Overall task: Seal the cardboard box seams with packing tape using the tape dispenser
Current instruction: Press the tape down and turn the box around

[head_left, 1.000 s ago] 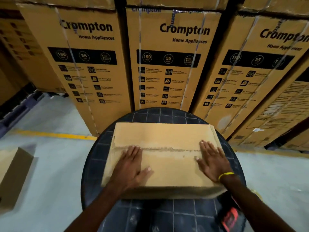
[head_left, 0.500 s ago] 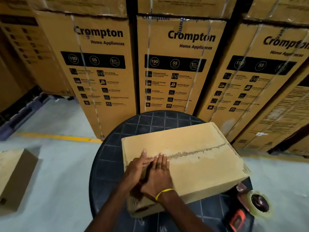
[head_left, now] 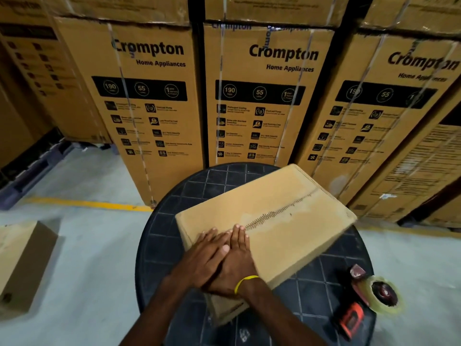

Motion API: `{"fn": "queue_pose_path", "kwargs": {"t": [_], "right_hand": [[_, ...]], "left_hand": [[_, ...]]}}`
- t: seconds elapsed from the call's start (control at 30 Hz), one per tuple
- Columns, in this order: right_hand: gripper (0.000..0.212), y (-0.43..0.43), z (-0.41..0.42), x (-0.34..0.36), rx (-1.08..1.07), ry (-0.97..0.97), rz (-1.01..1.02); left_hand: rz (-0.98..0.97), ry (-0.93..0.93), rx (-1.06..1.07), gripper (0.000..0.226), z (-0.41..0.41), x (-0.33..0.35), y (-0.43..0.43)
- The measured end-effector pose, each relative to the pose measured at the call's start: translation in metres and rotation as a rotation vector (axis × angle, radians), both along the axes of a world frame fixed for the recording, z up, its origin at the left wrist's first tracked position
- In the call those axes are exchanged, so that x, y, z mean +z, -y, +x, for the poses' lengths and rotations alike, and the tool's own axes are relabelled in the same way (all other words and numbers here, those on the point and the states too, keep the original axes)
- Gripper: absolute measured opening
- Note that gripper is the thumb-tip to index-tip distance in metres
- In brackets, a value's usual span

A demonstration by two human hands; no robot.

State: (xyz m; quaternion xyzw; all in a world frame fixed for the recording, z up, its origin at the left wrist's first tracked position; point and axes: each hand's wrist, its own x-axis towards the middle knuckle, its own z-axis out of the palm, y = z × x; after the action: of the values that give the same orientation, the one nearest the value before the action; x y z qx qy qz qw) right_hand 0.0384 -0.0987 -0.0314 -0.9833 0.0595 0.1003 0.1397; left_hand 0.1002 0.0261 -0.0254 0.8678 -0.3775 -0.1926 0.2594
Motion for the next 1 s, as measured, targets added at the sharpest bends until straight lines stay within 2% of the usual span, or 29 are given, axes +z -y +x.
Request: {"fn": "queue_pose_path", "kwargs": {"t": [0.1, 0.2, 0.27, 0.33, 0.4, 0.5, 0.63, 0.7, 0.83, 0.93, 1.0], "right_hand": [[0.143, 0.046, -0.021, 0.009, 0.174, 0.011, 0.057], [0.146, 0.102, -0.041, 0.021, 0.329, -0.105, 0.084], [0.144, 0.128, -0.047, 0.032, 0.327, -0.174, 0.129], [0.126, 0.137, -0.042, 0.043, 0.231, -0.211, 0.239], [0.097, 0.13, -0.032, 0.05, 0.078, -0.113, 0.297], [0.075, 0.102, -0.028, 0.038, -0.073, 0.05, 0.184], [0.078, 0.055, -0.065, 0.003, -0.056, 0.104, -0.003], [0.073, 0.039, -0.095, 0.0, -0.002, 0.157, -0.047], [0.058, 0.036, -0.124, 0.016, 0.077, 0.242, 0.01], [0.041, 0.056, -0.11, 0.026, -0.076, 0.271, 0.139], [0.038, 0.061, -0.102, 0.025, -0.1, 0.297, 0.108]], "left_hand": [[0.066, 0.192, -0.135, 0.089, -0.003, -0.016, -0.004], [0.149, 0.452, -0.199, 0.113, -0.013, -0.022, -0.002], [0.148, 0.506, -0.185, 0.12, -0.026, -0.026, 0.006], [0.122, 0.514, -0.13, 0.115, -0.038, -0.03, 0.015], [0.104, 0.507, -0.091, 0.113, -0.042, -0.032, 0.019], [0.122, 0.508, -0.093, 0.112, -0.041, -0.032, 0.016], [0.105, 0.516, -0.104, 0.11, -0.04, -0.035, 0.015], [0.096, 0.51, -0.104, 0.109, -0.039, -0.037, 0.015], [0.106, 0.516, -0.092, 0.11, -0.039, -0.037, 0.016], [0.107, 0.496, -0.077, 0.111, -0.044, -0.035, 0.019], [0.12, 0.476, -0.055, 0.108, -0.048, -0.032, 0.027]]}}
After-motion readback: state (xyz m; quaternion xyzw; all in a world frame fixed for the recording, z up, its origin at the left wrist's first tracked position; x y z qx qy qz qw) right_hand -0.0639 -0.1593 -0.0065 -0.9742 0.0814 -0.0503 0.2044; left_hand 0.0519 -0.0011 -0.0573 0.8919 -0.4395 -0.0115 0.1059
